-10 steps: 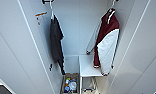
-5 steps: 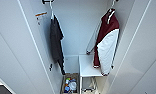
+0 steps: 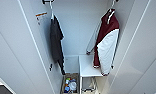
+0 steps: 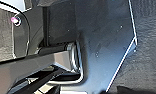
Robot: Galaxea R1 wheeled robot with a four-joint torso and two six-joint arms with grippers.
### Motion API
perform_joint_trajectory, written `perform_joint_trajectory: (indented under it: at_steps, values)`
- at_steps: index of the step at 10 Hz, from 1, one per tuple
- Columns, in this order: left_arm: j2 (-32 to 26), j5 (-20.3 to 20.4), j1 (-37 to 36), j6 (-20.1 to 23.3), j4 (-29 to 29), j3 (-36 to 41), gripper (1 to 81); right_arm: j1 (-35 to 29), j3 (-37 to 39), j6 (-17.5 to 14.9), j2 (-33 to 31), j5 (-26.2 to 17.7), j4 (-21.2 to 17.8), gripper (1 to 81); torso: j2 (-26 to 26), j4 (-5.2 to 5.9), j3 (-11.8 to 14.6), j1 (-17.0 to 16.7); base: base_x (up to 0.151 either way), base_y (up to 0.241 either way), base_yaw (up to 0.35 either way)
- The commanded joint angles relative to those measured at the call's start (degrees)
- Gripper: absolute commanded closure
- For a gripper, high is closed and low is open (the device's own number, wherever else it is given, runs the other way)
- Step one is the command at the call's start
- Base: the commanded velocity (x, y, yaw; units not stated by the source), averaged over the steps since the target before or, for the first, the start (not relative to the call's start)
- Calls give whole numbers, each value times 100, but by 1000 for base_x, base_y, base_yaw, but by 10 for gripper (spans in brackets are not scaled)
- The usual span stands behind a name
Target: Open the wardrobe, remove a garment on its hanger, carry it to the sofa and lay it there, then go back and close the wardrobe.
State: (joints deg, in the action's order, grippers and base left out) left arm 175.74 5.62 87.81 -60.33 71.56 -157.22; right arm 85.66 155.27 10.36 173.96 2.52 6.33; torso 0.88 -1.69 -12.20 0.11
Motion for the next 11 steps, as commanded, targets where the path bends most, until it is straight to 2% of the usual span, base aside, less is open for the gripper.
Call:
perform_joint_trajectory:
  at_steps: [1, 10, 11]
  values:
    - [23, -210, -31, -31, -151, 34, 10, -53, 64, -69, 80, -384, -17, 10, 0, 0, 0, 0, 0, 0, 0]
    - [-3, -202, -31, -14, -239, 34, 10, -18, 20, -69, 115, -384, -17, 10, 5, 0, 5, -2, 0, 0, 0]
    - [-12, -202, -31, -14, -239, 34, 10, -9, 28, -69, 115, -384, -17, 10, 5, 0, 5, -2, 76, 0, 0]
